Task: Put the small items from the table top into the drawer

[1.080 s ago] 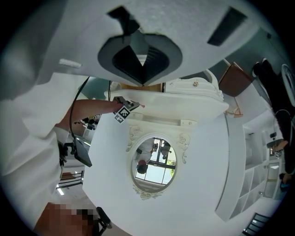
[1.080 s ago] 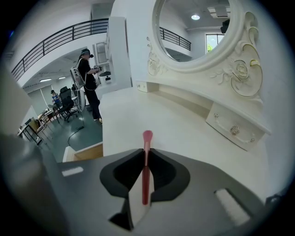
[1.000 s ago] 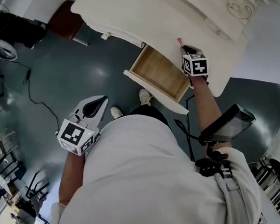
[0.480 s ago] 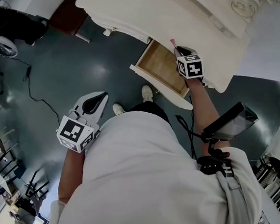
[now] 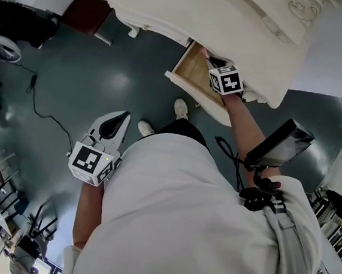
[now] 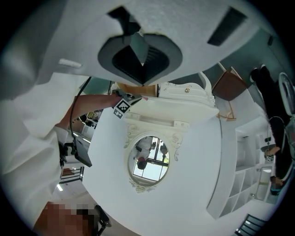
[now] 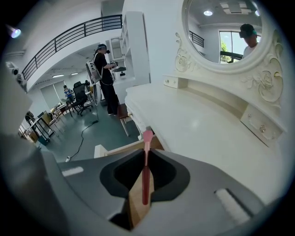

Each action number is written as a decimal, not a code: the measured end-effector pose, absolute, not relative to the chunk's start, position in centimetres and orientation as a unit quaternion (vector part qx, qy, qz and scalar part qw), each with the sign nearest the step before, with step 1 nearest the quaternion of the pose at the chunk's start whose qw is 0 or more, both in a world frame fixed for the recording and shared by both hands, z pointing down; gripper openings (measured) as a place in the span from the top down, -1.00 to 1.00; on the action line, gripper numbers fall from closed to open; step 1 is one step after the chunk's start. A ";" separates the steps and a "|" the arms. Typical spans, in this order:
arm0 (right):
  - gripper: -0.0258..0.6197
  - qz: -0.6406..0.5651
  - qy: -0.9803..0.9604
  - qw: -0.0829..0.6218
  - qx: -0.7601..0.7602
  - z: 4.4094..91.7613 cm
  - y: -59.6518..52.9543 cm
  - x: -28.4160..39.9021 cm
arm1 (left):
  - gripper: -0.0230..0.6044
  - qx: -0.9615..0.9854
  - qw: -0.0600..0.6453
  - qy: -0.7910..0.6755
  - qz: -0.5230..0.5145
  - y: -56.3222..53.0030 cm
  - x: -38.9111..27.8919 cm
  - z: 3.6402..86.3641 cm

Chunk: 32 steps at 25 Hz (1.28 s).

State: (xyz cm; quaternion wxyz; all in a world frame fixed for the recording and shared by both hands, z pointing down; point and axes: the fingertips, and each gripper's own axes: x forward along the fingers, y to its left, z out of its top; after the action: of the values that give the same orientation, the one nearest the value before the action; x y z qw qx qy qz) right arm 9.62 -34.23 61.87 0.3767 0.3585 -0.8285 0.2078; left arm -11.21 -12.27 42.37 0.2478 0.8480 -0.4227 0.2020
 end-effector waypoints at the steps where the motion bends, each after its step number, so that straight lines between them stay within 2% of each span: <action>1: 0.78 0.207 -0.829 0.379 0.356 62.2 -34.0 9.3 | 0.92 0.847 0.250 -0.424 0.202 -12.1 -11.4 42.5; 17: 0.78 0.202 -0.820 0.440 0.305 68.2 -31.4 7.5 | 0.92 0.829 0.267 -0.447 0.203 -10.9 -12.4 42.5; 32: 0.78 0.215 -0.806 0.482 0.267 75.9 -33.5 8.0 | 0.92 0.797 0.298 -0.474 0.224 -12.4 -12.2 44.2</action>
State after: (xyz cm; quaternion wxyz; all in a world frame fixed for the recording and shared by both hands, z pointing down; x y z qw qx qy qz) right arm 8.04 -33.52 75.85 0.4819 0.2672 -0.8063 0.2152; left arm -12.25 -12.43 44.19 0.2983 0.7975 -0.4741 0.2242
